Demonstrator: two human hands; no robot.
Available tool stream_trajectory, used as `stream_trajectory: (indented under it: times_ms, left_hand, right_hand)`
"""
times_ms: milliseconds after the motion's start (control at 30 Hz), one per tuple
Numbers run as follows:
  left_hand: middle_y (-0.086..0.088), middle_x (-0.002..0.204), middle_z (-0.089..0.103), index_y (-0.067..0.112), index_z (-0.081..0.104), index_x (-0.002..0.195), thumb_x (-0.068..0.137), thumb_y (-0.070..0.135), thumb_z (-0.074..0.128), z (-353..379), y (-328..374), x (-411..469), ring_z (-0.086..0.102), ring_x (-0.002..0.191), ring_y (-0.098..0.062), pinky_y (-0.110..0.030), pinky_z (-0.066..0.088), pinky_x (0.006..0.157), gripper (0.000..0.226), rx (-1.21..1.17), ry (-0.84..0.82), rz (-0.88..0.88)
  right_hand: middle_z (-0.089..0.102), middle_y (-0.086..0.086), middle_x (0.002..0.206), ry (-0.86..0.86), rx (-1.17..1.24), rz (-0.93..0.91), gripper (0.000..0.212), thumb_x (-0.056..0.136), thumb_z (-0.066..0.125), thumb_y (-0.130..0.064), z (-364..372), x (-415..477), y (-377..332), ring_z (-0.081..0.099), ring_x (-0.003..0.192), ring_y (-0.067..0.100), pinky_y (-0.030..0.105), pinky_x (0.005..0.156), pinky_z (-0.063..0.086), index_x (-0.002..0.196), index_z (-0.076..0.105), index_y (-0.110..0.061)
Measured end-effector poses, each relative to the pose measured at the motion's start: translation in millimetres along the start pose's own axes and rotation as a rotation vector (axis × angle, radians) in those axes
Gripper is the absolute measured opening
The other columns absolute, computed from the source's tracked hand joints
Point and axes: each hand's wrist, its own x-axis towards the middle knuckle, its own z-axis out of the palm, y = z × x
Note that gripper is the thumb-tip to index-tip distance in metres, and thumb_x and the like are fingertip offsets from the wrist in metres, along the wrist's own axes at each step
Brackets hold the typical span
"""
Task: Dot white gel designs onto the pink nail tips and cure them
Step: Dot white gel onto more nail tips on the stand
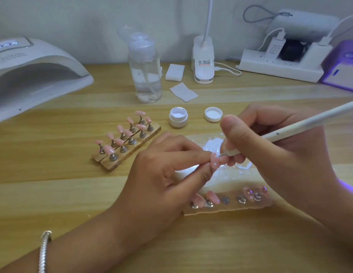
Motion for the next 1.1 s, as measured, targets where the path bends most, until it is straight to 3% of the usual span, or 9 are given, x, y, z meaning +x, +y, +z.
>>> stream_trajectory:
  times_ms: [200, 600, 767, 1000, 1100]
  left_hand:
    - [0.012, 0.084, 0.068, 0.028, 0.079, 0.098, 0.09, 0.028, 0.066, -0.1, -0.8, 0.2, 0.058, 0.089, -0.016, -0.021, 0.052, 0.054, 0.015, 0.023, 0.0, -0.003]
    - [0.009, 0.085, 0.069, 0.024, 0.08, 0.097, 0.089, 0.023, 0.068, 0.9, -1.6, -0.4, 0.057, 0.089, -0.019, -0.016, 0.051, 0.052, 0.014, -0.013, 0.003, 0.0]
    - [0.01, 0.085, 0.069, 0.026, 0.08, 0.097, 0.09, 0.027, 0.067, 0.3, -1.9, -0.1, 0.058, 0.089, -0.02, -0.021, 0.052, 0.052, 0.015, -0.008, -0.001, -0.007]
    - [0.01, 0.084, 0.069, 0.026, 0.08, 0.097, 0.089, 0.028, 0.067, 0.6, -1.8, -0.3, 0.057, 0.09, -0.02, -0.02, 0.052, 0.051, 0.015, -0.02, -0.004, -0.014]
    - [0.009, 0.084, 0.07, 0.027, 0.08, 0.096, 0.089, 0.028, 0.067, 0.7, -1.1, 0.2, 0.057, 0.09, -0.02, -0.019, 0.052, 0.052, 0.015, -0.014, -0.001, -0.011]
  right_hand:
    - [0.066, 0.0, 0.055, -0.006, -0.025, -0.006, 0.032, 0.089, 0.064, -0.027, -0.6, 0.3, 1.1, 0.058, 0.047, 0.02, 0.031, 0.044, 0.045, 0.063, 0.062, -0.009]
    - [0.065, 0.0, 0.055, -0.015, -0.043, -0.004, 0.031, 0.089, 0.065, -0.029, -1.0, -0.2, 1.7, 0.057, 0.046, 0.02, 0.037, 0.043, 0.043, 0.063, 0.064, -0.012]
    - [0.065, -0.002, 0.055, -0.021, -0.056, 0.001, 0.03, 0.088, 0.065, -0.03, -0.9, -0.4, 1.0, 0.057, 0.046, 0.016, 0.032, 0.044, 0.045, 0.063, 0.064, -0.014]
    - [0.066, 0.001, 0.056, -0.025, -0.059, 0.001, 0.031, 0.089, 0.065, -0.029, -2.1, -0.8, 2.0, 0.058, 0.047, 0.02, 0.037, 0.045, 0.046, 0.063, 0.064, -0.012]
    - [0.066, -0.001, 0.055, -0.026, -0.053, 0.002, 0.03, 0.088, 0.065, -0.029, -2.0, -0.9, 2.5, 0.058, 0.047, 0.014, 0.029, 0.045, 0.047, 0.063, 0.064, -0.013]
